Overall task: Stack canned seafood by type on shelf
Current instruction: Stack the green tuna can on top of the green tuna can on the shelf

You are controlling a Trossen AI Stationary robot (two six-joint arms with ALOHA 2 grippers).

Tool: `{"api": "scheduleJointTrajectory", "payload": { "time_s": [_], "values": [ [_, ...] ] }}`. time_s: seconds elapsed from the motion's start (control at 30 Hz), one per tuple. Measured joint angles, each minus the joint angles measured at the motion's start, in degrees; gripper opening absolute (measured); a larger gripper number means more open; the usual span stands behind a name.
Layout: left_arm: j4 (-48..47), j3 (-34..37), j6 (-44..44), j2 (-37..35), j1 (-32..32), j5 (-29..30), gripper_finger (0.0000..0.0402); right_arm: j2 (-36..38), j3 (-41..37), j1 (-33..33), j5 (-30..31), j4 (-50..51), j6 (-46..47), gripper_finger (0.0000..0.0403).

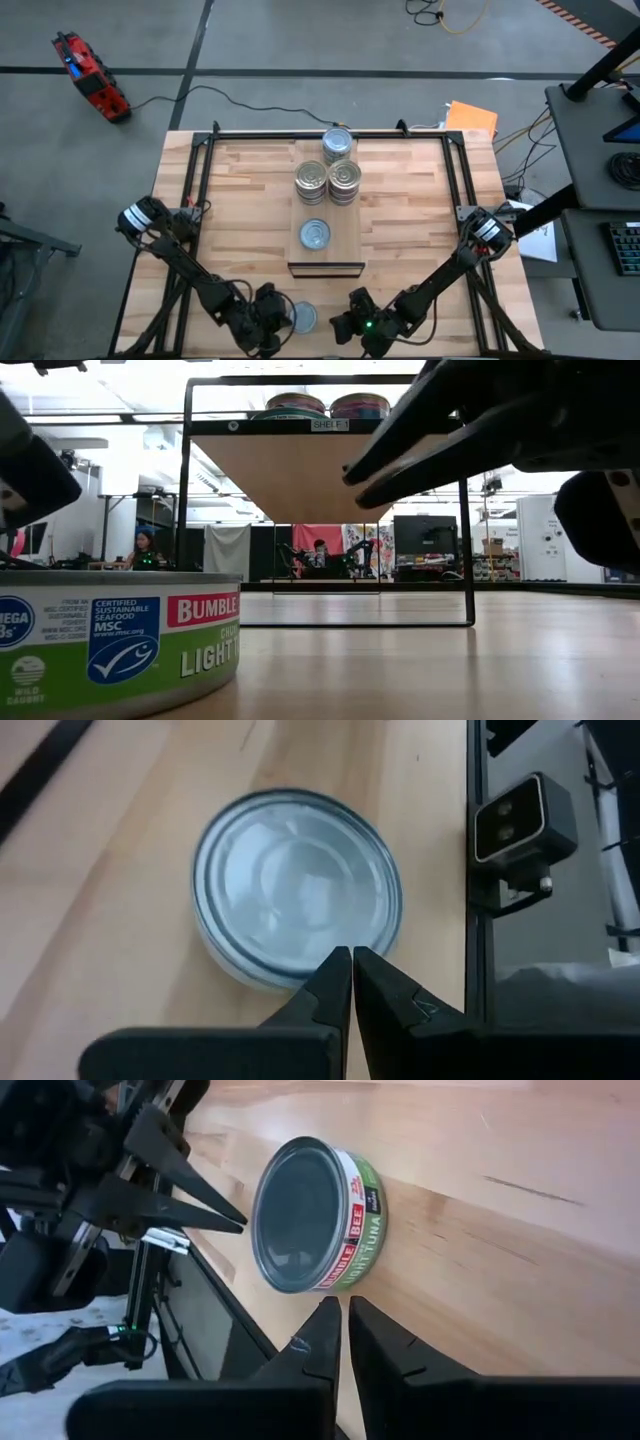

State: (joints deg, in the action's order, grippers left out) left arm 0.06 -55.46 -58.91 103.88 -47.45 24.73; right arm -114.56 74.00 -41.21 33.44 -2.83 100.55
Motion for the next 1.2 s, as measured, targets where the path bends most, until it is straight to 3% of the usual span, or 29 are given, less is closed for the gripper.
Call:
{"api": "scheduleJointTrajectory", "payload": {
  "time_s": [0.13, 0.47, 0.67, 0.87, 1.2],
  "values": [
    [0.17, 0.00, 1.19, 0.00, 0.49, 0.29, 0.0000, -0.06, 0.09, 0.00, -0.02, -0.01, -0.65, 0.0040],
    [-1.53, 0.11, 2.18, 0.86, 1.41, 0.26, 0.0000, -6.61, 4.97, 0.20, 1.24, -0.04, -1.27, 0.0191],
    [-0.72, 0.02, 1.18, 1.79, 1.43, 0.24, 0.0000, -8.48, 8.01, 0.40, 0.36, 1.75, -2.50, 0.0255],
    [-0.73, 0.00, 1.16, 1.86, 1.38, 0.22, 0.0000, -8.28, 8.26, 0.76, -0.44, 3.22, -1.80, 0.0291],
    [0.06, 1.09, -0.26, 1.86, 0.95, 0.19, 0.0000, -8.28, 8.24, 1.52, -0.53, 3.35, -2.43, 0.0311]
  ]
}}
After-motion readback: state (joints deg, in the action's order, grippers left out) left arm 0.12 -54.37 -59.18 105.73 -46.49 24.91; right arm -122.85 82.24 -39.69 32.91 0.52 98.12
